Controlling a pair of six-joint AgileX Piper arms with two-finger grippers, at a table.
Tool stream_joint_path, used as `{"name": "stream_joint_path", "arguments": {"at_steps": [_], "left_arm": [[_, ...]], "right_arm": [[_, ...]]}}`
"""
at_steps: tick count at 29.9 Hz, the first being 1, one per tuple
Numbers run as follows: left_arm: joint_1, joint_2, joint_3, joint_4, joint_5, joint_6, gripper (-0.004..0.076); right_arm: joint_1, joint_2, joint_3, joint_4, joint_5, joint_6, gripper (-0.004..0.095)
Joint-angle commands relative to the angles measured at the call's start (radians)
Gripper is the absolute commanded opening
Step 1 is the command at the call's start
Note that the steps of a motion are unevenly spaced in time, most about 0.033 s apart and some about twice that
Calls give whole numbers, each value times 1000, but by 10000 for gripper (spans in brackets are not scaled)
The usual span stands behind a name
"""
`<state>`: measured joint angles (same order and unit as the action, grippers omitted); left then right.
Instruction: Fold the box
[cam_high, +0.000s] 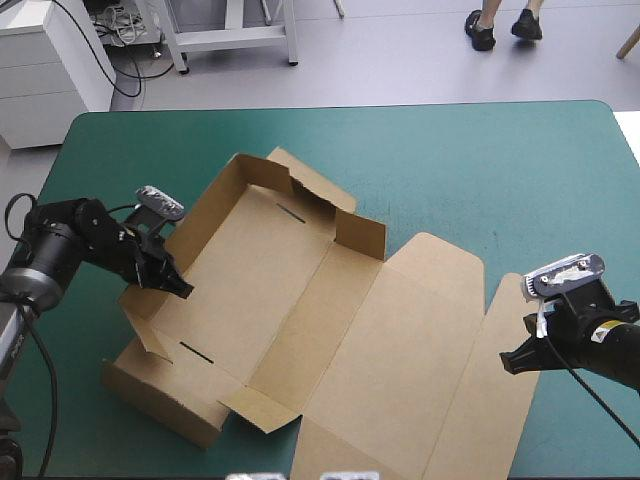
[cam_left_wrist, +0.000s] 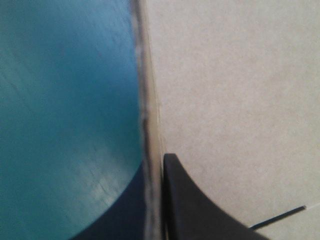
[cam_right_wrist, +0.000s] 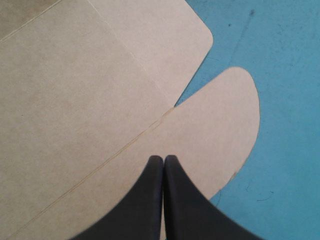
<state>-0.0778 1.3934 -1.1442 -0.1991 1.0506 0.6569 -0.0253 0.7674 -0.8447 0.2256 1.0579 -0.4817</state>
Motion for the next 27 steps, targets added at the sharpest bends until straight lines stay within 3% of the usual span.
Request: {"name": "stream_joint_path", "arguments": {"at_steps": [1, 10, 15, 21, 25, 27], "left_arm": [[-129, -28, -93, 94, -108, -23, -8], [-451, -28, -131, 407, -344, -53, -8], [-573, -20, -131, 668, -428, -238, -8], [-662, 13, -131, 970, -420, -494, -8], [-694, 33, -131, 1196, -387, -763, -8], [-705, 38, -131, 1226, -387, -767, -8]], "right_arm": [[0, -4, -24, 13, -34, 1, -21], [0, -4, -24, 13, -17, 24, -21], [0, -4, -24, 13, 7, 32, -21], [0, -4, -24, 13, 17, 32, -21], [0, -4, -24, 13, 24, 32, -21], [0, -4, -24, 13, 30, 32, -21]]}}
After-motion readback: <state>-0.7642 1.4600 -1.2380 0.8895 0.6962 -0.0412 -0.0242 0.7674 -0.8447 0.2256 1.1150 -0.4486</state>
